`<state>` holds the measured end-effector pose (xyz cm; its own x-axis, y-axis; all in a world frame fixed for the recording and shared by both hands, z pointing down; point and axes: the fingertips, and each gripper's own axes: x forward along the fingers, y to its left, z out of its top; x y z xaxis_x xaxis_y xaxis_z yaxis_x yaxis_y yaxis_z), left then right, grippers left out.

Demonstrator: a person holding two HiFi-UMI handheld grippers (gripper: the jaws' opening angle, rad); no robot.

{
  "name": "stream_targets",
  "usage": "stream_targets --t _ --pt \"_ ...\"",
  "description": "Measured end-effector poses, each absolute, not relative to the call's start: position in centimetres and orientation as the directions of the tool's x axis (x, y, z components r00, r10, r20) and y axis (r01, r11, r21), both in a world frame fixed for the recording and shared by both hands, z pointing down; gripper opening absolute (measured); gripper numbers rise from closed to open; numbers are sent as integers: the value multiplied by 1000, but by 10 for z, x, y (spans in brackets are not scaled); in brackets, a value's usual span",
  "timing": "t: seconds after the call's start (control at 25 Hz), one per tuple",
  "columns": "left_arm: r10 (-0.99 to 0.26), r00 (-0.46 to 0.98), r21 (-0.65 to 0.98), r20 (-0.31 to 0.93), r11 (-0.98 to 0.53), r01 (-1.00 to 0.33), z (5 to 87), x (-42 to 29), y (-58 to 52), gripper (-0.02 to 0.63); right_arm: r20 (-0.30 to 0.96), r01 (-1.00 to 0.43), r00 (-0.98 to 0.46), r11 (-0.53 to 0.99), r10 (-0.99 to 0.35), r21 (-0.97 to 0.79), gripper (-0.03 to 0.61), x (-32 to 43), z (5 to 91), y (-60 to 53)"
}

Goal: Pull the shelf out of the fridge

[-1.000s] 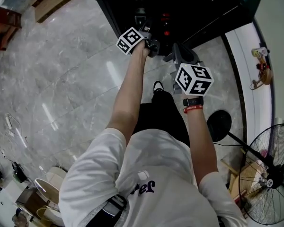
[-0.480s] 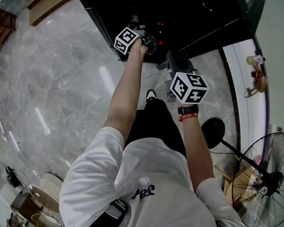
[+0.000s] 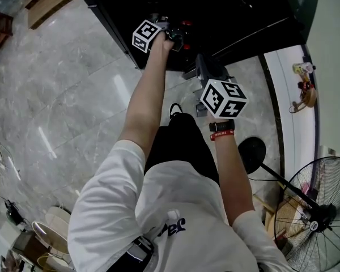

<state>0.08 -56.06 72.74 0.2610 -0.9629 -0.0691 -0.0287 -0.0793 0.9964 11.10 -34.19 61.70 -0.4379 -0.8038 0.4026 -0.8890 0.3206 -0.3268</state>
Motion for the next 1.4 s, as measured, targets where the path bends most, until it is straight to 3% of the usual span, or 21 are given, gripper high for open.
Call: stream_targets --t 0.12,0.24,0.32,1.4 --pt "-966 249 997 -63 -72 -27 727 -3 -568 259 404 -888 -438 315 -803 -335 2 110 620 -340" --pt "-977 195 996 -82 -86 -15 722 -12 -571 120 409 -888 -437 312 -801 -338 2 111 622 -339" --pt "-983 168 997 -80 -79 9 722 -15 -571 62 410 -889 -434 307 -802 -340 2 112 622 -338" --pt "-980 198 1000 -1 -1 2 731 -12 -562 41 444 -883 -398 205 -803 -422 1 127 624 -311"
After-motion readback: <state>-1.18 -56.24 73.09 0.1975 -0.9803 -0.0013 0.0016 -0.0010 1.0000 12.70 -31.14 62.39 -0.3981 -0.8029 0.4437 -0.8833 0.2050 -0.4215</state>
